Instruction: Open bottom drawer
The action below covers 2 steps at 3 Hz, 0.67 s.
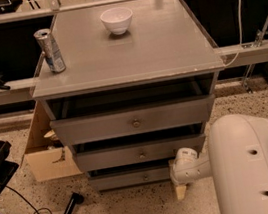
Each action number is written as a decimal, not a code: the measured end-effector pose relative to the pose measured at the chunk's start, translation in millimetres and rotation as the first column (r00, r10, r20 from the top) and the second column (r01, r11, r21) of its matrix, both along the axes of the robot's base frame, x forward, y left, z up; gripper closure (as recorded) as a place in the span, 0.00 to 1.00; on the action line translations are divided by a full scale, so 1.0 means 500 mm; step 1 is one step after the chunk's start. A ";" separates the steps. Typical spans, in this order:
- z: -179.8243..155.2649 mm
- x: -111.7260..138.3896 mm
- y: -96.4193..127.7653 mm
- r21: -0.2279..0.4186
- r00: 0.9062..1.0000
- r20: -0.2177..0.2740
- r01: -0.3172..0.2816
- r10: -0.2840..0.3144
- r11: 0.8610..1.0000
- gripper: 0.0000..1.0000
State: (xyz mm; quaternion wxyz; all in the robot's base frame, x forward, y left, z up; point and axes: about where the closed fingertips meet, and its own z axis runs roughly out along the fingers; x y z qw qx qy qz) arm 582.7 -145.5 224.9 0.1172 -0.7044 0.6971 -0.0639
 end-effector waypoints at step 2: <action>-0.047 0.038 0.021 -0.007 1.000 -0.025 0.013 -0.013 1.000 0.00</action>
Offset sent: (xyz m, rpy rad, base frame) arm 0.0371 0.0133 -0.0331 -0.0081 0.0350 -0.0246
